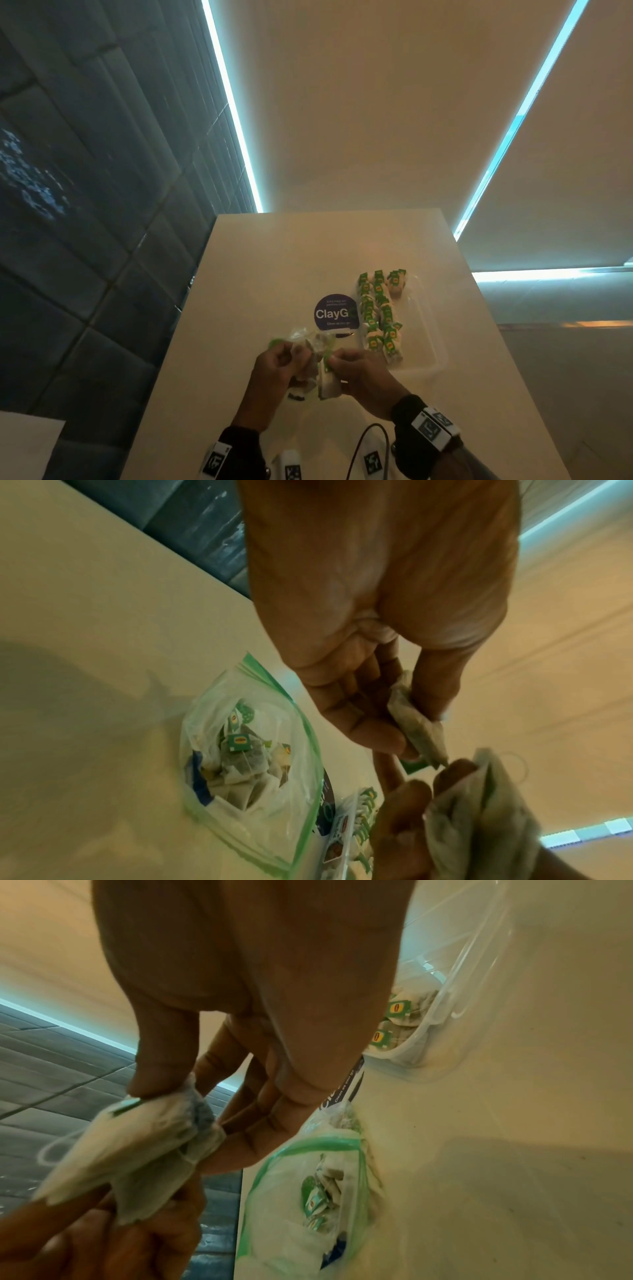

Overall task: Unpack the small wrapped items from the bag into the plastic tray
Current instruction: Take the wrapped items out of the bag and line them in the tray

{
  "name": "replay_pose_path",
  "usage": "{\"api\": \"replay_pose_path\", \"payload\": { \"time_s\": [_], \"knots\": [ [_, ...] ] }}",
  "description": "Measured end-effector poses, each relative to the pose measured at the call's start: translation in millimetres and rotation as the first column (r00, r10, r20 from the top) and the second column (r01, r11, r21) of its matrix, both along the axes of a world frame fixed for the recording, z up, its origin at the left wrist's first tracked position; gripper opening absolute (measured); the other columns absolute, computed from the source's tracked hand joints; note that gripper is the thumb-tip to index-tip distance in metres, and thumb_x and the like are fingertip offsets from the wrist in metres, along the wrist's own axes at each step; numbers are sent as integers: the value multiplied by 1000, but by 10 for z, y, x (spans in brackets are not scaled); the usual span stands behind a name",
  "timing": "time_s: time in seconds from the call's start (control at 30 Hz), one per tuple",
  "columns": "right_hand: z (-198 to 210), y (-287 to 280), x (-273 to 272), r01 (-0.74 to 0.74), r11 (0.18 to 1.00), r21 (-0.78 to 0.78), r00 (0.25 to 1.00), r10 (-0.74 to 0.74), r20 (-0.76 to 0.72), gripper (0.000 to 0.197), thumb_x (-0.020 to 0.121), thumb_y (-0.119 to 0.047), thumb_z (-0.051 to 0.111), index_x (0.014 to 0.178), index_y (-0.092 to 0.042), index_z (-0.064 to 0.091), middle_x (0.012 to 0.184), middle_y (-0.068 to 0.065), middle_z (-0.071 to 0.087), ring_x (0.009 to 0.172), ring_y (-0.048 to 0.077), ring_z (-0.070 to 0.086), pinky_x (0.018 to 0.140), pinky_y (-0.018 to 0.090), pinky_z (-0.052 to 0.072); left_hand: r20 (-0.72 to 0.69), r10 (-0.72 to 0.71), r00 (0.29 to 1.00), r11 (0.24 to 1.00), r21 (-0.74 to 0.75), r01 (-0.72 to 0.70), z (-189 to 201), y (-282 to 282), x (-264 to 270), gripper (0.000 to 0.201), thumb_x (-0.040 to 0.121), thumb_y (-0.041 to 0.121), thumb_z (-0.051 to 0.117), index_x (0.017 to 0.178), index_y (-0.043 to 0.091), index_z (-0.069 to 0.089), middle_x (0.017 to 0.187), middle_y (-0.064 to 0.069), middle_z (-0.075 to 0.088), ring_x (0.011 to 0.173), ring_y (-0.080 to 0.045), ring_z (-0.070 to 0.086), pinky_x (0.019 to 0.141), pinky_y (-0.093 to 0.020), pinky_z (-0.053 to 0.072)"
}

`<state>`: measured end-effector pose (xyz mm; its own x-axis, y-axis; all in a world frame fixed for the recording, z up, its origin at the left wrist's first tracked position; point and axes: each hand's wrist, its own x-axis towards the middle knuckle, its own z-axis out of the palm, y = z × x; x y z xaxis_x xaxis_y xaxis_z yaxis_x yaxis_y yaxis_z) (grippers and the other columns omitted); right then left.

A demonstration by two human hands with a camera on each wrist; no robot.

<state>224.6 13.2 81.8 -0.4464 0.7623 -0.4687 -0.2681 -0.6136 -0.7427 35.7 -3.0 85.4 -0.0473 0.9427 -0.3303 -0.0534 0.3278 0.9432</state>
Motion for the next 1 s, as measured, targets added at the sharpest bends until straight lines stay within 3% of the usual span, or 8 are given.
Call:
{"api": "replay_pose_path", "payload": {
  "time_s": [0.27, 0.47, 0.53, 0.6, 0.67, 0.73, 0.9, 1.0],
  "knots": [
    [63, -3, -49, 41, 997, 61, 999, -42, 24, 11, 85, -9, 62, 81, 0, 66, 81, 11, 63, 76, 21, 63, 69, 28, 53, -57, -12, 998, 999, 30, 14, -35, 11, -38, 25, 83, 28, 71, 92, 5, 72, 88, -17, 73, 78, -25, 70, 68, -39, 59],
    [44, 48, 3, 102, 993, 59, 993, -98, -63, 19, 86, -13, 66, 86, 6, 61, 92, 20, 62, 86, 28, 63, 74, 35, 55, 19, -115, 993, 993, -14, 115, 10, -9, -88, 14, 93, 7, 60, 96, 0, 71, 72, -2, 71, 59, -7, 63, 52, -17, 48],
    [32, 55, -1, 107, 993, 45, 990, -102, -97, 24, 83, -16, 67, 92, 6, 60, 100, 23, 59, 93, 33, 60, 81, 40, 54, 103, -145, 984, 988, -37, 150, 26, -18, -84, 15, 91, 7, 61, 101, -1, 68, 80, -6, 73, 66, -12, 67, 55, -22, 52],
    [34, 37, -17, 90, 996, 24, 985, -85, -148, 25, 84, -15, 65, 96, 6, 60, 102, 24, 59, 95, 34, 59, 84, 42, 53, 190, -139, 972, 988, -40, 149, 33, -20, -77, 18, 87, 13, 67, 102, 3, 68, 94, -13, 73, 81, -21, 69, 69, -34, 57],
    [46, 4, -38, 68, 998, 8, 976, -65, -207, 17, 88, -12, 62, 91, 5, 61, 95, 21, 62, 88, 30, 62, 79, 39, 54, 235, -143, 962, 987, -38, 156, 24, -21, -49, 18, 82, 21, 73, 96, 10, 69, 97, -15, 72, 85, -26, 66, 77, -41, 53],
    [68, -20, -52, 66, 998, -5, 969, -65, -240, 14, 89, -11, 60, 84, 2, 62, 87, 17, 62, 80, 25, 62, 72, 35, 54, 262, -114, 958, 991, -37, 128, 13, -25, -11, 11, 81, 21, 73, 88, 14, 71, 92, -14, 69, 83, -26, 62, 75, -39, 51],
    [109, -10, -54, 25, 1000, 19, 975, -20, -222, 16, 87, -15, 61, 87, 1, 60, 86, 16, 61, 79, 25, 61, 73, 34, 53, 143, -35, 989, 999, 5, 34, 2, -11, 62, 21, 72, 32, 82, 78, 18, 67, 84, -8, 66, 75, -23, 60, 70, -36, 51],
    [100, -4, -71, 48, 999, 20, 977, -43, -210, 17, 90, -14, 60, 91, 3, 61, 91, 17, 62, 83, 26, 62, 75, 35, 54, 17, 1, 1000, 998, 70, -2, -8, -1, 76, 11, 83, 20, 74, 81, 13, 66, 85, -9, 68, 73, -21, 63, 66, -36, 54]
  ]
}}
